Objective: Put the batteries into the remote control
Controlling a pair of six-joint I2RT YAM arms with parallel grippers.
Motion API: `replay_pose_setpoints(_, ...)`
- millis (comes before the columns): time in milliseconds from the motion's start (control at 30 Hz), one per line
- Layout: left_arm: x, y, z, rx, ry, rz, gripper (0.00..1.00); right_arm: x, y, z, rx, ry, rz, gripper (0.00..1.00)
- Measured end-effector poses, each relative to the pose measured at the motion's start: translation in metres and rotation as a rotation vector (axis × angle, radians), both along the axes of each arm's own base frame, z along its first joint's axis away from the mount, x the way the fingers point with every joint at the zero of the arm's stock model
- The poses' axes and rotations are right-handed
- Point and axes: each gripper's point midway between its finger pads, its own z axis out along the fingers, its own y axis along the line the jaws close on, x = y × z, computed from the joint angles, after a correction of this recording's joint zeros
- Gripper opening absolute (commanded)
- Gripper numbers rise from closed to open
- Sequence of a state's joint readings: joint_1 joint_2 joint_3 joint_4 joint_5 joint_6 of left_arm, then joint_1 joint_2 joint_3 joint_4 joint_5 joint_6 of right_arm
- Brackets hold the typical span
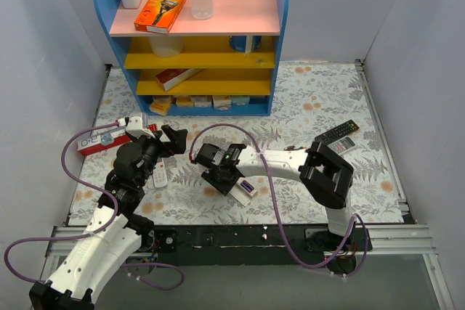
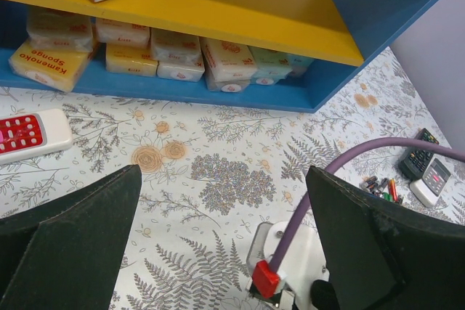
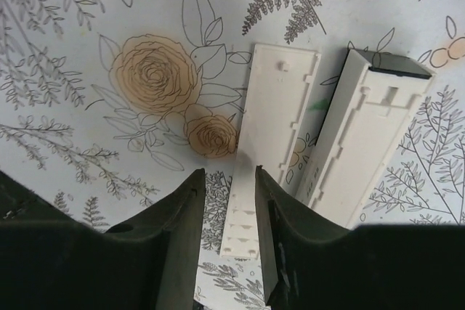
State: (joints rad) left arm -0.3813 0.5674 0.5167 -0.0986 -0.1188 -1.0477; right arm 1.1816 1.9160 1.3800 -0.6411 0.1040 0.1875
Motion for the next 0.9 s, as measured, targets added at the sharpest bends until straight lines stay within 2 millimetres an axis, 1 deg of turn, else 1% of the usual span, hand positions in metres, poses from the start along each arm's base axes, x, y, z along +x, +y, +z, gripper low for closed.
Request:
replay_pose_setpoints(133,0.000,0.000,0.000,0.000,0.000,0.000,0.98,0.001,-0.002,-0.013,-0.028,0.004,-0.004,0.34)
replay_pose_setpoints(233,0.000,0.000,0.000,0.000,0.001,0.000,0.98,0.003,-0.002,-0.015,-0.033,-0.007,-0.012,0.29)
replay_pose_setpoints(367,0.000,0.000,0.000,0.001,0.001,0.000,0.98,0.005,-0.002,-0.016,-0.038,-0.015,-0.019,0.18)
replay_pose_setpoints(433,0.000,0.000,-0.001,0.001,0.003,0.000,0.98,0.006,-0.003,-0.016,-0.040,-0.021,-0.024,0.15)
replay_pose_setpoints(533,-0.001,0.000,-0.001,0.001,0.004,0.000,0.98,0.007,-0.003,-0.016,-0.042,-0.027,-0.031,0.06)
replay_pose_setpoints(567,-0.001,0.000,-0.001,0.001,0.004,0.000,0.98,0.008,-0.003,-0.016,-0.043,-0.029,-0.034,0.01)
replay_pose_setpoints(733,-0.001,0.000,0.000,-0.009,0.002,0.001,0.98,0.008,-0.003,-0.016,-0.043,-0.031,-0.034,0.01)
replay_pose_setpoints(900,-0.005,-0.001,0.008,-0.053,-0.015,-0.002,0.98,0.006,-0.002,-0.012,-0.024,-0.028,-0.026,0.01)
